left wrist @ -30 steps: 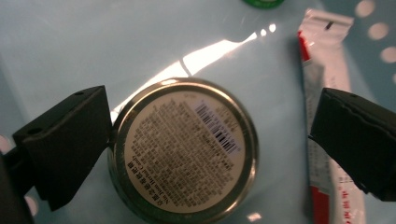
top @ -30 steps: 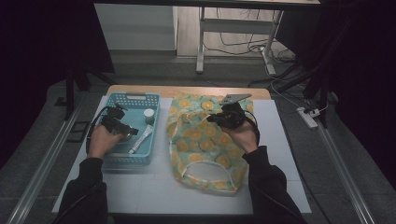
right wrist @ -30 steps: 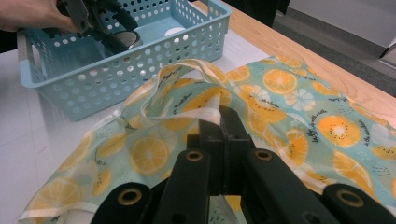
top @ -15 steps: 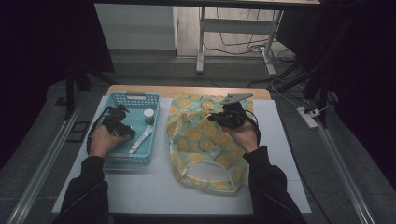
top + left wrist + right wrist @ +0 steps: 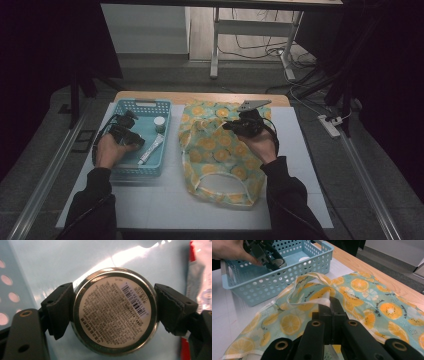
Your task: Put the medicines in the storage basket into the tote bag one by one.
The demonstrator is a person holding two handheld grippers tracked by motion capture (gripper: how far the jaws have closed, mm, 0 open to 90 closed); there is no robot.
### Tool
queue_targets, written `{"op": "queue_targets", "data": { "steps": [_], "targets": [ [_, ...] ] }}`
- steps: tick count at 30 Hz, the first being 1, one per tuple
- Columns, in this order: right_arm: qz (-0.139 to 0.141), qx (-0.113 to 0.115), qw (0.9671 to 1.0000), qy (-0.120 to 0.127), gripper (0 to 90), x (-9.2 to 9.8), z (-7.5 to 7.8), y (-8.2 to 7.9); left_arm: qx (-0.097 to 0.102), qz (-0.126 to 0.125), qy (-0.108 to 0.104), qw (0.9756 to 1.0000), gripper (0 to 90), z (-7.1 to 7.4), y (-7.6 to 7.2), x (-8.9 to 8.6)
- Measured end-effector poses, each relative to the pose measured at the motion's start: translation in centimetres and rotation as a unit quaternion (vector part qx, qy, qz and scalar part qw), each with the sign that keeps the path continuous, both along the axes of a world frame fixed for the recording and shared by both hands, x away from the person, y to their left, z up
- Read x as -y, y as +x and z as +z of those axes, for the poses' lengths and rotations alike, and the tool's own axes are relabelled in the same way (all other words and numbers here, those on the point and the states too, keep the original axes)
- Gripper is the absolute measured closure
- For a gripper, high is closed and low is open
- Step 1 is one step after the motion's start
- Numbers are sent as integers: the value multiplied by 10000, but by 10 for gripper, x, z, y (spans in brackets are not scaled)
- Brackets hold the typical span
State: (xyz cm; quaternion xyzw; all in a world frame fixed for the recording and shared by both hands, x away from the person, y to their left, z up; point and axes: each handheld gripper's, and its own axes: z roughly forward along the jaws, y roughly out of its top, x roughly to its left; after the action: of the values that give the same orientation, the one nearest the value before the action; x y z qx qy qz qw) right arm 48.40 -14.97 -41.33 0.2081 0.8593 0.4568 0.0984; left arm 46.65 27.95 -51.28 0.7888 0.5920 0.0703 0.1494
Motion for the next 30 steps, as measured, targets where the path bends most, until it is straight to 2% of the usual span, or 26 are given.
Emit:
{"op": "queue_targets", "data": {
  "steps": [7,11,16,19,24,28,30],
  "targets": [
    [-20,6,10000,17,898,1,0,1,234,0,-271,9994,209,9,-3,-1],
    [-32,7,10000,31,899,1,0,1,350,-53,-337,9988,209,16,-6,0],
    [-39,24,10000,57,899,2,0,1,667,-127,-464,9966,209,24,-12,1],
    [-48,38,10000,64,899,3,1,1,841,-226,-557,9946,209,31,-16,2],
    [-36,37,10000,62,899,2,0,1,1146,-435,-728,9898,209,42,-25,8],
    [-42,61,10000,55,899,1,0,1,1301,-549,-893,9859,209,51,-32,13],
    [-40,60,9999,69,899,2,1,0,1385,-600,-905,9844,210,55,-35,15]
  ]
}}
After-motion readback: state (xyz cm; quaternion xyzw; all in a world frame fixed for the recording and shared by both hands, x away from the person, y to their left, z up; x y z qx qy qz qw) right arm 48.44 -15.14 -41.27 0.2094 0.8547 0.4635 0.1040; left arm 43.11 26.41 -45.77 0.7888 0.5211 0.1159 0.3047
